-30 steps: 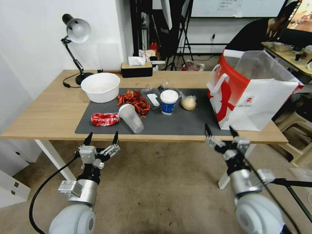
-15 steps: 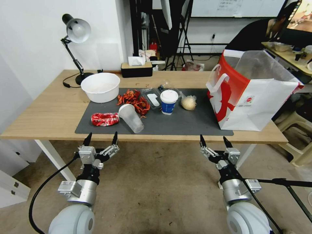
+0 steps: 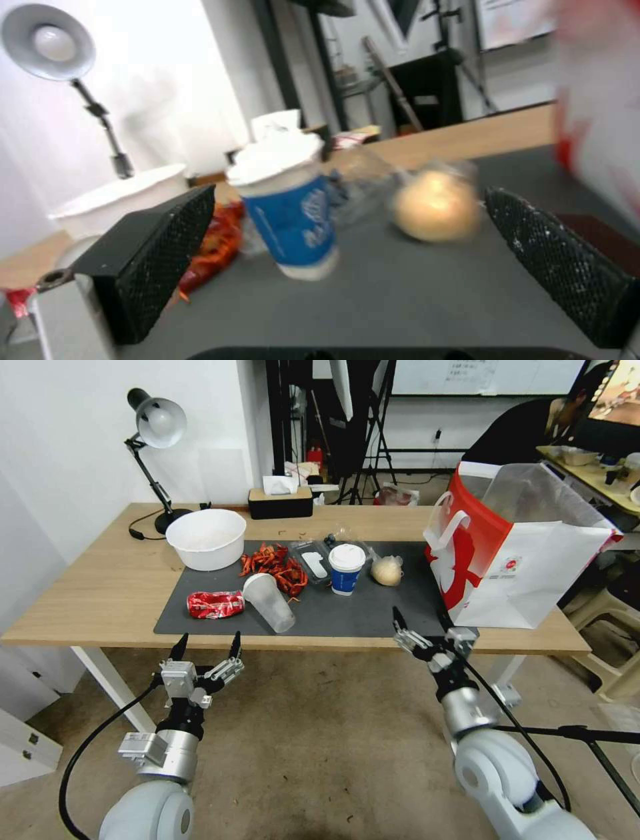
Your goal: Pick up the trash from the table and place it into the takeout bag.
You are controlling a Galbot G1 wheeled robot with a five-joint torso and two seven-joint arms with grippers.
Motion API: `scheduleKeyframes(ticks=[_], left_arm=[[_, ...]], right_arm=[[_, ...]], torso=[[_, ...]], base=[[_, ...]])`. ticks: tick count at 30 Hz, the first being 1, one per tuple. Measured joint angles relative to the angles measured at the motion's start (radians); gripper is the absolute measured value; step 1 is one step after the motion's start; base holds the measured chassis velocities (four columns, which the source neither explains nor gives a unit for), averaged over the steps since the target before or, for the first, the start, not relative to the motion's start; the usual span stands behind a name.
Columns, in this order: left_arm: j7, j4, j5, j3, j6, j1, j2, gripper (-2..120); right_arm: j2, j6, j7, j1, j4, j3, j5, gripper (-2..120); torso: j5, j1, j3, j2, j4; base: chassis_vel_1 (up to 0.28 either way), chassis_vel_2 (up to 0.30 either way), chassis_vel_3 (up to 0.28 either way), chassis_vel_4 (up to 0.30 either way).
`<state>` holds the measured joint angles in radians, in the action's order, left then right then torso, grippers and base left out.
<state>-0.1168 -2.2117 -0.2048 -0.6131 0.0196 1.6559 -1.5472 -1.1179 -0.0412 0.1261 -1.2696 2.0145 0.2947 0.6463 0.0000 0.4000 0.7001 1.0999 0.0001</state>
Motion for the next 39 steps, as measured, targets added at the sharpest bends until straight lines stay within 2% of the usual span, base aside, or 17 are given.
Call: scheduleKeyframes(ticks=[3, 4, 7, 15, 27, 36, 39], left_arm=[[0.000, 0.000, 0.004, -0.001, 0.000, 0.002, -0.005, 100], [0.000, 0.000, 0.004, -0.001, 0.000, 0.002, -0.005, 100], [0.000, 0.001, 0.008, -0.004, 0.001, 0.006, -0.013, 100], [-0.001, 0.001, 0.010, -0.015, 0.005, 0.010, -0.022, 100], [0.001, 0.003, 0.010, -0.024, 0.007, 0.008, -0.025, 100], [0.002, 0.004, 0.009, -0.025, 0.009, 0.007, -0.027, 100], [0.002, 0.005, 0.009, -0.026, 0.010, 0.007, -0.027, 100]], right_arm=[[0.024, 0.038, -0.018, 0.149, -0.092, -0.067, 0.066, 100], [0.024, 0.038, -0.018, 0.149, -0.092, -0.067, 0.066, 100], [0.031, 0.066, -0.017, 0.260, -0.192, -0.134, 0.093, 100], [0.025, 0.082, -0.026, 0.415, -0.356, -0.246, 0.106, 100], [0.002, 0.058, -0.037, 0.579, -0.498, -0.384, 0.097, 100], [-0.021, 0.054, -0.033, 0.639, -0.568, -0.432, 0.086, 100], [-0.025, 0.053, -0.031, 0.644, -0.578, -0.443, 0.082, 91]], torso=[[0.0001, 0.000, 0.000, 0.000, 0.0002], [0.0001, 0.000, 0.000, 0.000, 0.0002], [0.0000, 0.000, 0.000, 0.000, 0.0000], [0.0000, 0.000, 0.000, 0.000, -0.0001], [0.0000, 0.000, 0.000, 0.000, -0.0001], [0.0000, 0.000, 0.000, 0.000, -0.0001], [0.0001, 0.000, 0.000, 0.000, -0.0001]], base=[[0.000, 0.000, 0.000, 0.000], [0.000, 0.000, 0.000, 0.000], [0.000, 0.000, 0.000, 0.000], [0.000, 0.000, 0.000, 0.000], [0.000, 0.000, 0.000, 0.000], [0.000, 0.000, 0.000, 0.000], [0.000, 0.000, 0.000, 0.000]])
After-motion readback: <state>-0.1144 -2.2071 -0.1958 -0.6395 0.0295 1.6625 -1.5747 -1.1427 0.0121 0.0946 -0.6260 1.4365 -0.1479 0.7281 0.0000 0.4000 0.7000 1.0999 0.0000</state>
